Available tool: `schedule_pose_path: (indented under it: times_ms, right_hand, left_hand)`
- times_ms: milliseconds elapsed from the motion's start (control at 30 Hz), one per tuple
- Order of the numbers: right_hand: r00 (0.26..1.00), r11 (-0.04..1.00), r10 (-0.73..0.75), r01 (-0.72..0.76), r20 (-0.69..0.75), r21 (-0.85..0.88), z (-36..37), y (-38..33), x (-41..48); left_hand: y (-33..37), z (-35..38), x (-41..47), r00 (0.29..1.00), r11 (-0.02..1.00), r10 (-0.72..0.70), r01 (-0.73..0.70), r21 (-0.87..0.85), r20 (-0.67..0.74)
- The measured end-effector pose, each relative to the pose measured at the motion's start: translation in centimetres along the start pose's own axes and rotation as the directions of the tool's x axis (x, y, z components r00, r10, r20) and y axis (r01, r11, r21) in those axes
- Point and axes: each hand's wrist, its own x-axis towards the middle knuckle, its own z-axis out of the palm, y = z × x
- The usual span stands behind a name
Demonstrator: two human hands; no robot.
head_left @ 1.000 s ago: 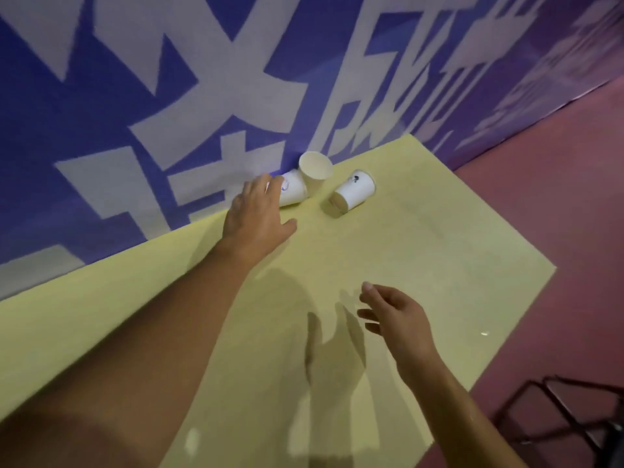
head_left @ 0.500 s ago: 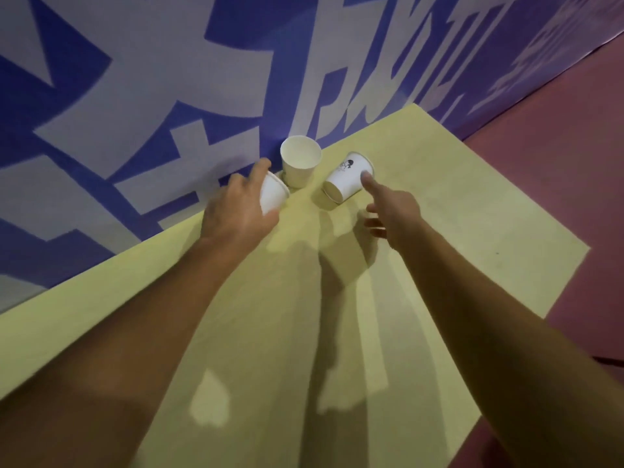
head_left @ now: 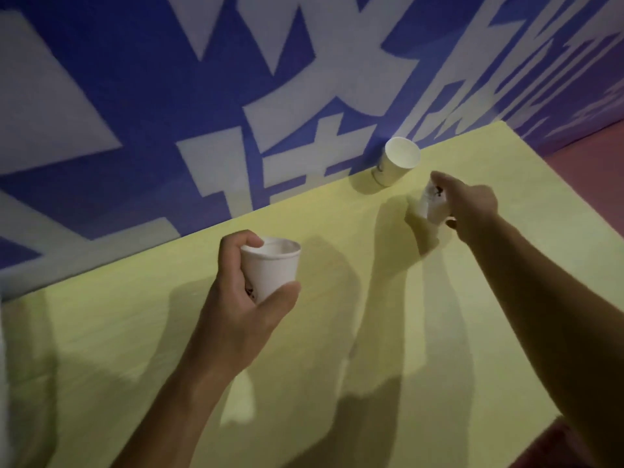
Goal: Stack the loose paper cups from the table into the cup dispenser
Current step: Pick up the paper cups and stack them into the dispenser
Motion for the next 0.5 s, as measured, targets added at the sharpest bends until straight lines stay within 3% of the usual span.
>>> schedule_pose_path:
  times_ms: [100, 200, 400, 500]
  right_hand:
    - [0.938, 0.93, -0.341, 0.346, 0.061, -0.122, 0.1, 1.3, -8.5]
    - [0.825, 0.84, -0.504, 0.537, 0.254, -0.08, 0.9, 2.2, -18.1]
    - [0.584, 0.734, -0.645, 0.653, 0.493, 0.188, 3.5, 3.8, -35.8]
    - [0.519, 0.704, -0.672, 0.668, 0.528, 0.239, 4.8, 5.0, -41.9]
  left_hand:
    - [0.6, -3.0, -1.6, 0.999, 0.999, 0.02, -0.022, -0.043, -0.049]
    - [1.5, -6.0, -4.0, 0.987, 0.992, 0.1, -0.109, -0.067, -0.125]
    - [2.5, -12.4, -11.8, 0.932, 0.972, 0.158, -0.205, -0.113, -0.327]
    - [2.0, -16.5, -16.4, 0.907, 0.956, 0.177, -0.251, -0.152, -0.383]
